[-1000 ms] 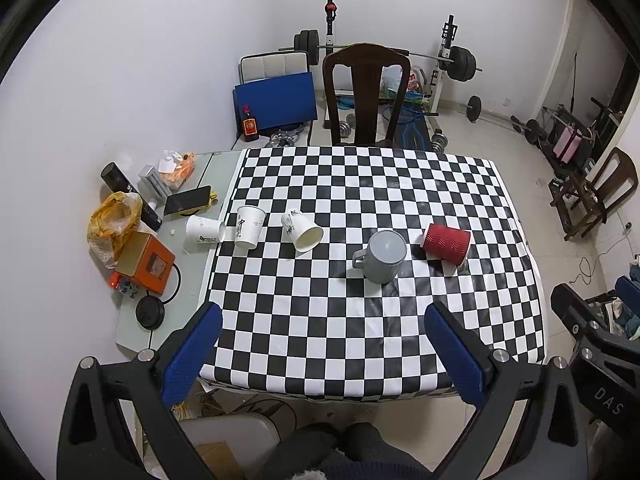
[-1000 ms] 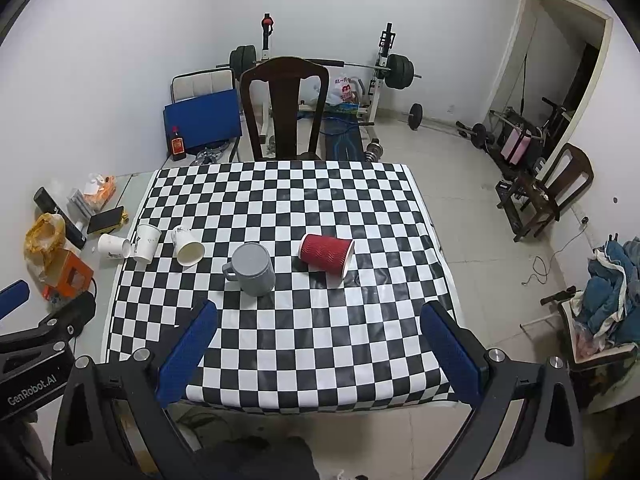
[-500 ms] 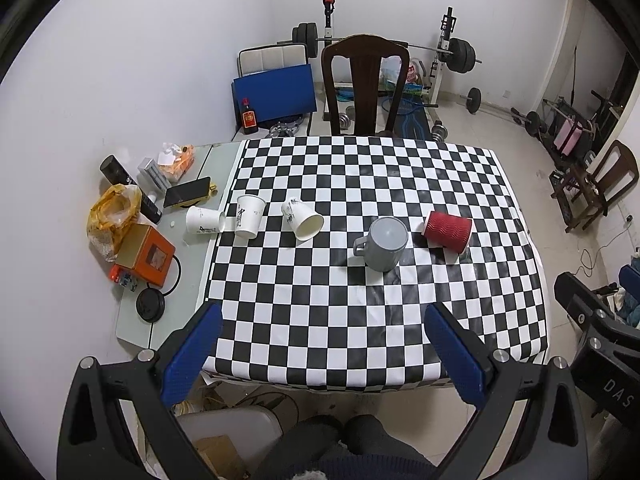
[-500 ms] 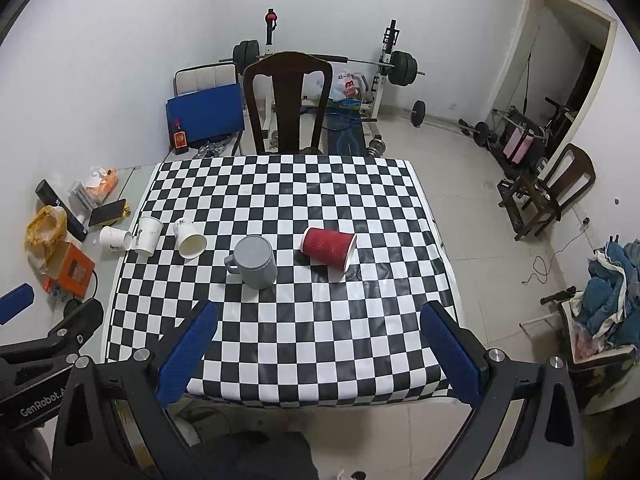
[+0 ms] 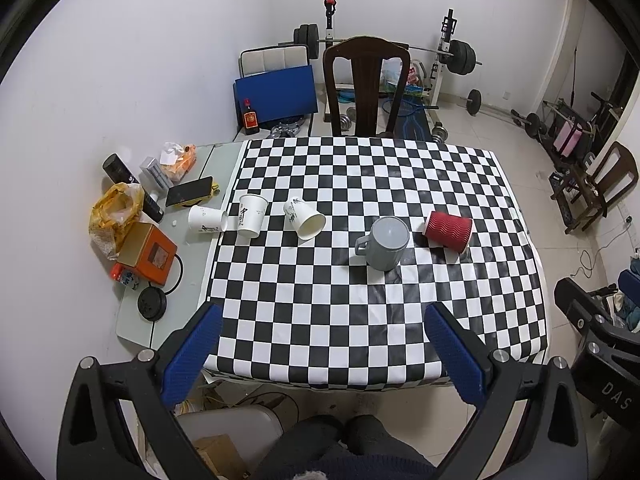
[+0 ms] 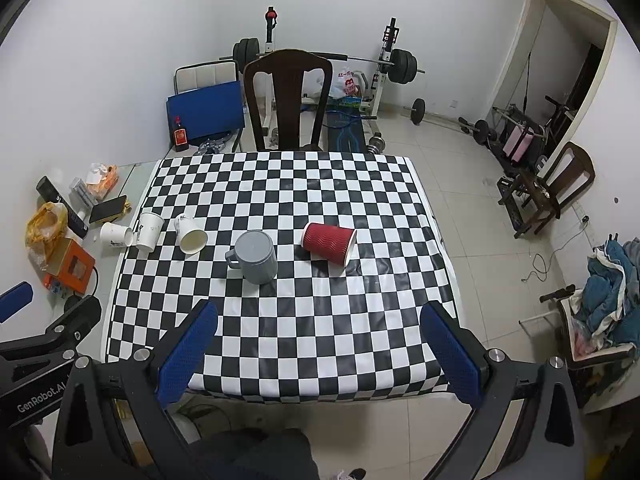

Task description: Flip cup upside down

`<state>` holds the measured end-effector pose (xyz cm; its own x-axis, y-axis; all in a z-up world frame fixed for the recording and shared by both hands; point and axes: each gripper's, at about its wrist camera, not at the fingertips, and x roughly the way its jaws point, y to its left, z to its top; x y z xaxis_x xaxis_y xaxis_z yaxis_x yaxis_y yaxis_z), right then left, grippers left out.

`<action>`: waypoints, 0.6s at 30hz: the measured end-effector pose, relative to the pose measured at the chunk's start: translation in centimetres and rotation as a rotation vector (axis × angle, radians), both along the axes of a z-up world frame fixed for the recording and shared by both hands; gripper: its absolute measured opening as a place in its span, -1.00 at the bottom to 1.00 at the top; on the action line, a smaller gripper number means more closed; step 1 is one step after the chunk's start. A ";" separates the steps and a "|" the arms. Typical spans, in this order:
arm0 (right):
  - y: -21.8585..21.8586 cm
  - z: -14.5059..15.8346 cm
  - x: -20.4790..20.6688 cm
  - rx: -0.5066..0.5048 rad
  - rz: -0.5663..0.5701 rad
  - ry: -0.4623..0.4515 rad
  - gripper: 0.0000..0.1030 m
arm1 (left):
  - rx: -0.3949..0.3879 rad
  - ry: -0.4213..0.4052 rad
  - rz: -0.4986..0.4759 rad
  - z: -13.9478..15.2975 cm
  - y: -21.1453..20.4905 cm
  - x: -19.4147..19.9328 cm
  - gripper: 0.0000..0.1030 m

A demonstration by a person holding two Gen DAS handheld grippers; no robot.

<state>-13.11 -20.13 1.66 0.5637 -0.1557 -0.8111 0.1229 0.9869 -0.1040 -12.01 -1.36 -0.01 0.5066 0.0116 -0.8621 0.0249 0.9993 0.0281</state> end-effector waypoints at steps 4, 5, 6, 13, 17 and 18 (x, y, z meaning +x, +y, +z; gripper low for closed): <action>0.0 0.1 0.0 -0.001 0.001 0.001 0.99 | -0.003 0.001 -0.001 0.2 0.1 -0.2 1.00; -0.1 0.0 0.1 -0.002 0.001 0.001 0.99 | -0.003 0.001 -0.001 0.2 0.1 -0.3 1.00; 0.0 0.1 0.1 -0.003 0.001 0.001 0.99 | -0.002 0.001 -0.001 0.2 0.1 -0.3 1.00; 0.0 0.1 0.2 -0.002 0.002 0.003 0.99 | -0.001 -0.002 0.000 0.3 0.1 -0.2 1.00; 0.0 0.2 0.2 -0.001 0.000 0.002 0.99 | 0.001 -0.002 -0.002 -0.3 0.0 -0.4 1.00; 0.0 0.1 0.2 -0.002 0.001 0.003 0.99 | -0.001 -0.001 -0.003 -0.4 0.0 -0.3 1.00</action>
<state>-12.91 -20.12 1.79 0.5612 -0.1565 -0.8128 0.1216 0.9869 -0.1060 -12.27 -1.38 -0.40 0.5075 0.0095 -0.8616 0.0280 0.9992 0.0275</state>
